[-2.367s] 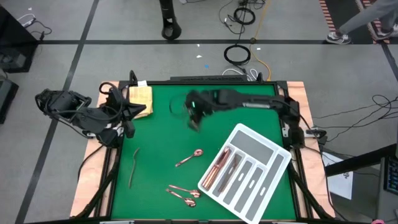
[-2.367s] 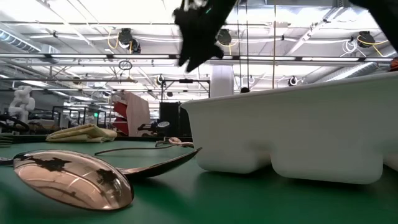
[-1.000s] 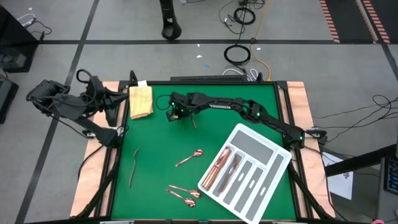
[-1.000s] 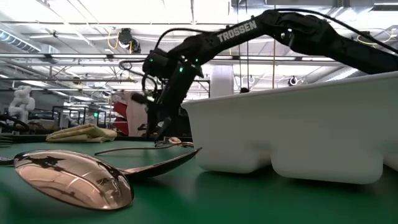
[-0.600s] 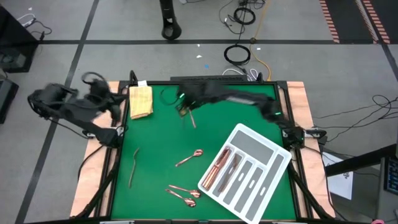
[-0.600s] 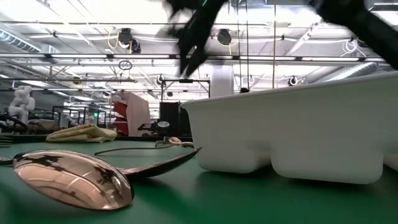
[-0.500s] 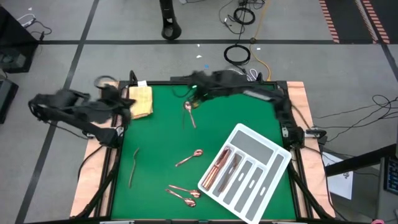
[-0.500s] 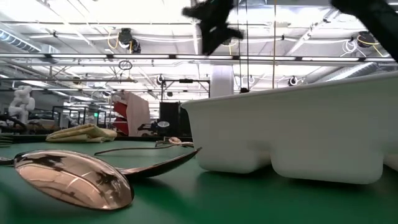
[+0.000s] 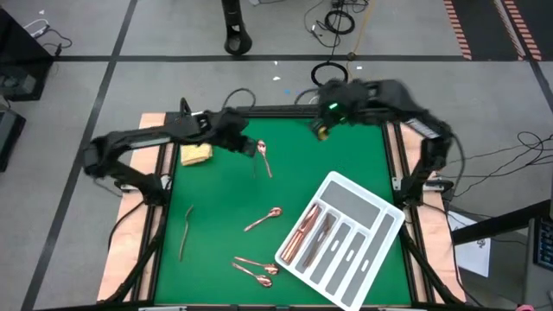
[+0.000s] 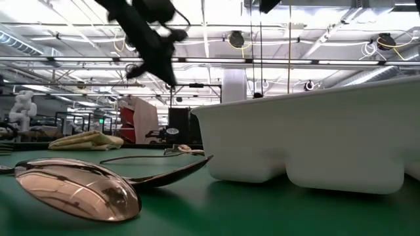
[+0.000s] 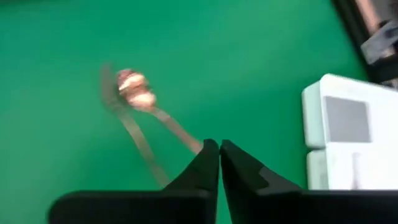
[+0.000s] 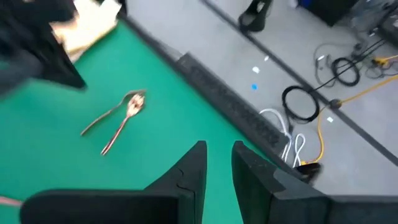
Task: Sort silverware
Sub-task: Put the gold fork into the white cutlery tray
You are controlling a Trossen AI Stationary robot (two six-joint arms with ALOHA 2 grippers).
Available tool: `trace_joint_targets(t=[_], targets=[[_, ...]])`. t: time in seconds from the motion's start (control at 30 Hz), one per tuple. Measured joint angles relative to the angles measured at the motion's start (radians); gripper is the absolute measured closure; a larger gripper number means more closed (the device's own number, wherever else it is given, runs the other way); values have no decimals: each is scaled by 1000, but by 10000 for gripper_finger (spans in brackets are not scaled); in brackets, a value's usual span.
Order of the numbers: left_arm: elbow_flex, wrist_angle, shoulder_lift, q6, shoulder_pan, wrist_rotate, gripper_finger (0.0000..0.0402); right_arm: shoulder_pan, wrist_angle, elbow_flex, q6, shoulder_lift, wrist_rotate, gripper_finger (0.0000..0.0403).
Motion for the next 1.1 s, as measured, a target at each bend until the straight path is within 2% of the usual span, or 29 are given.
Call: trace_joint_targets(t=[0.07,0.23,0.43,0.6,0.7,0.9,1.0,1.1], targets=[[1,57,73,1,37,55,361,-3,-1,3,-14,-32,12,339],[0,35,170,0,94,104,309,9,-1,1,-57,-62,6,339],[0,5,253,-15,104,47,256,11,-1,2,-112,-76,30,339],[0,41,331,-56,94,47,240,13,-1,1,-132,-71,24,339],[0,67,375,-82,91,30,240,15,-1,1,-139,-73,23,339],[35,33,491,-139,93,74,251,54,-1,1,-155,-72,22,339],[68,-23,534,-135,95,82,289,76,-1,1,-157,-72,25,339],[88,-57,540,-103,90,64,364,95,-1,1,-158,-72,29,339]])
